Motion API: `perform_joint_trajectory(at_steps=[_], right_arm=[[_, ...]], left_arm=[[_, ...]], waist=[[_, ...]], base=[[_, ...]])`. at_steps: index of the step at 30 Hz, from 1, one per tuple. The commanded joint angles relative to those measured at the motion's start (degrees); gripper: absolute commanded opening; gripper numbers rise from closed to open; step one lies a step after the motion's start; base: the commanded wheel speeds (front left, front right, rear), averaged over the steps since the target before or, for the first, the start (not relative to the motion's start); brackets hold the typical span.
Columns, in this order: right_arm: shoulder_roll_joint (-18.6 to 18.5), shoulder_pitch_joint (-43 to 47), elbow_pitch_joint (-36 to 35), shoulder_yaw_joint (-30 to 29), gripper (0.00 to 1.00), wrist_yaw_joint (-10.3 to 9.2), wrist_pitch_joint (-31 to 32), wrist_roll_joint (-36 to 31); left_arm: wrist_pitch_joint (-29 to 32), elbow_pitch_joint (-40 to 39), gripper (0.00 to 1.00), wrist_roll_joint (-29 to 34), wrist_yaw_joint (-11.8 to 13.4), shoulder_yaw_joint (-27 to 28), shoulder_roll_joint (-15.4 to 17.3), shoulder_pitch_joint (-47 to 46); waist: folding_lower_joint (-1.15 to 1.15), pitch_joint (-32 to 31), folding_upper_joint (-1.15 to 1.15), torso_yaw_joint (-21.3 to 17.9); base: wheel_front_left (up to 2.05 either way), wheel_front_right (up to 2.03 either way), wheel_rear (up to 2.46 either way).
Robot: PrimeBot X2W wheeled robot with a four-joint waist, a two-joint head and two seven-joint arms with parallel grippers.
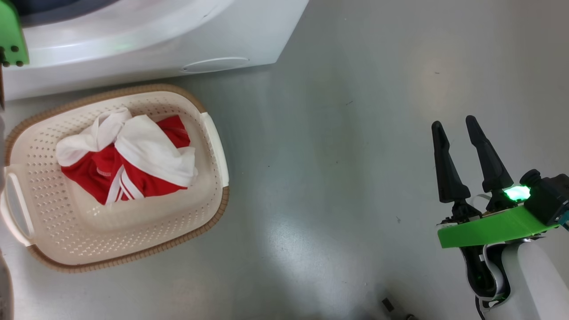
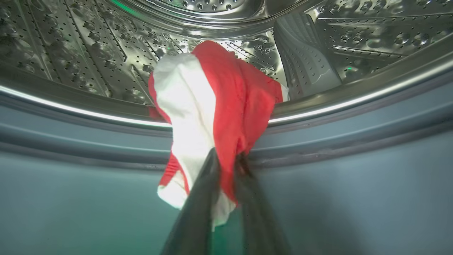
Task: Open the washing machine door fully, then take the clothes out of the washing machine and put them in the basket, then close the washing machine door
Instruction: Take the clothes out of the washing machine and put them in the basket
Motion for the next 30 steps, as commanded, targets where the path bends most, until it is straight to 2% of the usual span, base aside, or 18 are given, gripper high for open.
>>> perform_joint_trajectory(at_steps=[1, 7, 10, 14, 18, 30], right_arm=[[-0.1, 0.0, -1.4, 1.2, 1.0, 0.36, -0.4, 0.2], [-0.1, -0.1, -1.5, 0.7, 1.0, 0.36, -0.4, 0.1], [-0.2, 0.2, -1.4, 0.2, 1.0, 0.36, -0.4, 0.0], [-0.5, 0.9, -1.2, -0.5, 1.0, 0.36, -0.4, -0.2], [-0.9, 1.7, -1.0, -0.6, 1.0, 0.36, -0.4, -0.2], [-1.8, 4.6, -0.7, -1.0, 1.0, 0.36, -0.4, -0.1]], left_arm=[[0.0, -0.7, 0.0, 0.7, 0.6, -0.2, 3.1, -0.2], [-2.7, -0.7, 0.0, -0.1, 0.9, -0.4, 2.2, -0.2], [-6.4, -1.0, 0.0, -1.9, 0.6, 0.6, 1.0, 0.4], [-10.6, -1.7, 0.0, -3.5, 0.0, 1.3, -1.0, 2.5], [-12.2, -5.0, 0.0, -5.3, -0.9, 2.3, -2.2, 6.3], [-12.3, -36.6, 0.0, -6.8, -1.4, 6.8, -4.7, 27.9]], waist=[[0.0, 0.0, 0.0, 0.0], [0.0, -0.5, 0.0, 0.5], [0.0, -1.3, 0.0, 1.3], [0.0, -3.2, 0.0, 2.7], [0.0, -5.4, 0.0, 3.8], [0.0, -10.9, 0.0, 5.6]], base=[[0.0, 0.0, 0.0], [0.0, 0.0, 0.0], [0.0, 0.0, 0.0], [0.0, 0.0, 0.0], [0.0, 0.0, 0.0], [0.0, 0.0, 0.0]])
